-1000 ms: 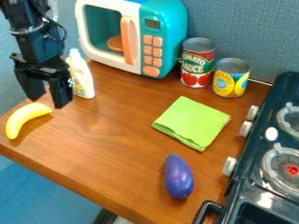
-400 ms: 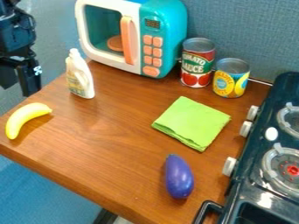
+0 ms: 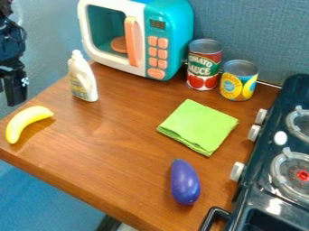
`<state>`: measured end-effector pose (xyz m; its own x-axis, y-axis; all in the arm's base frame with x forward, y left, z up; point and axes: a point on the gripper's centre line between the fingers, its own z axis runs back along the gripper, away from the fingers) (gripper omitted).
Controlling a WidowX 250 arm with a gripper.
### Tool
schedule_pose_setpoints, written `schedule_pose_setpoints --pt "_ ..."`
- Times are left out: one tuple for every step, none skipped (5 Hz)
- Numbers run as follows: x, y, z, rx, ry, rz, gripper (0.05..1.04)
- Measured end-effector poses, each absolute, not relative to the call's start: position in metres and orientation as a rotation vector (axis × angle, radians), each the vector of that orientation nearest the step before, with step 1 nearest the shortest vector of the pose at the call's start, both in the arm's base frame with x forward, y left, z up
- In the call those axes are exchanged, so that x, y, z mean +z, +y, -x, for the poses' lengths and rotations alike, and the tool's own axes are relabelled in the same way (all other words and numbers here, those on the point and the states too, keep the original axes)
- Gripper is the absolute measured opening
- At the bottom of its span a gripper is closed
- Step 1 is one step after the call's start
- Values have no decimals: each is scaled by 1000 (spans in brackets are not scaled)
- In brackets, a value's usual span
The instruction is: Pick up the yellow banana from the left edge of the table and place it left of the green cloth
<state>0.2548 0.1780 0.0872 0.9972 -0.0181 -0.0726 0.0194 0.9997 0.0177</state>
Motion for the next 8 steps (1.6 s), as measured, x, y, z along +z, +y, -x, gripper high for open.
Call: schedule_pose_setpoints --pt "68 180 -260 12 58 -10 999" --pt "53 182 -256 48 110 -3 999" --pt "44 187 -259 70 133 -8 999" --pt "31 189 -257 94 182 -5 999" --pt "17 190 -257 107 222 7 999" --pt "15 191 -260 111 209 0 950" --pt "14 187 -255 111 200 -6 671" --pt "22 170 -256 80 180 1 501"
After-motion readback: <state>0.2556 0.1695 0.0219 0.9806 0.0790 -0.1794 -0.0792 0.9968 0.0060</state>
